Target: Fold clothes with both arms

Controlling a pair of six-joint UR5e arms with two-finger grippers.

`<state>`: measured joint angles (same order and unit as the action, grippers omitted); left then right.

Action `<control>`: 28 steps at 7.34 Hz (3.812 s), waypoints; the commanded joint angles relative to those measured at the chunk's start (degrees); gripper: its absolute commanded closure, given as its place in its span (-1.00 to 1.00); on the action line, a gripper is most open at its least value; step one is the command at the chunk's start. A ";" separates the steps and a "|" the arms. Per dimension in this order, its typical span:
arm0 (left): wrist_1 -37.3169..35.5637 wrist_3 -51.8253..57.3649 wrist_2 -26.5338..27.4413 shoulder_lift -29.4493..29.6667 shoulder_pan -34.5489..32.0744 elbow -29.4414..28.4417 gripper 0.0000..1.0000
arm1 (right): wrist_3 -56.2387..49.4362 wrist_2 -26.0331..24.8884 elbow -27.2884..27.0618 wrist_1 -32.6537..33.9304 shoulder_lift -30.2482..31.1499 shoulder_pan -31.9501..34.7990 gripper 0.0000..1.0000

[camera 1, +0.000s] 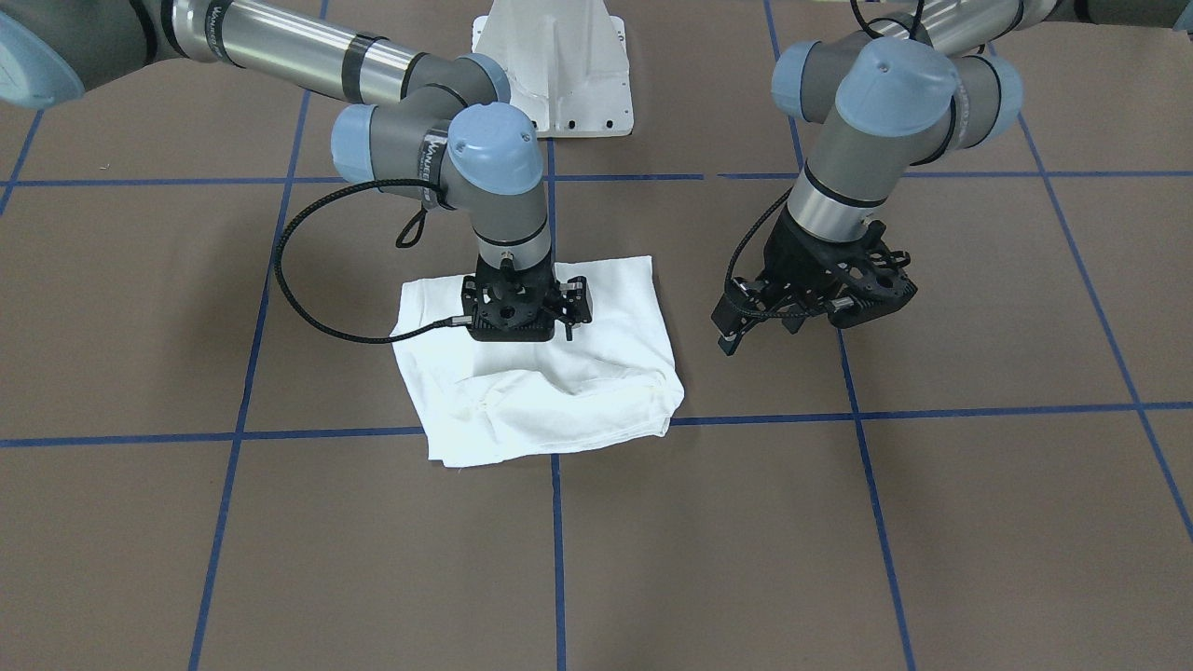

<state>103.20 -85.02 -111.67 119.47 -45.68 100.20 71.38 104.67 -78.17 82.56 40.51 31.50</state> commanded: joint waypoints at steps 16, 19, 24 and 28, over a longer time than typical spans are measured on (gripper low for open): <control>-0.02 79.05 -12.49 -27.87 -36.40 -1.76 -1.00 | -66.37 23.21 -12.76 13.08 33.51 43.20 -1.00; 7.00 67.53 -12.17 -28.66 -36.32 -2.65 -1.00 | -66.20 22.60 -14.46 9.38 37.35 43.64 -1.00; -8.02 81.22 -12.79 -33.61 -36.85 -1.52 -1.00 | -58.72 33.91 -14.99 10.52 42.88 50.22 -1.00; -20.32 90.29 -19.86 -33.78 -41.33 0.18 -1.00 | -59.59 33.75 -16.40 10.34 46.14 53.40 -1.00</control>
<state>84.24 4.52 -127.47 85.94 -86.39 101.09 12.50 138.26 -94.23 93.00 85.47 84.04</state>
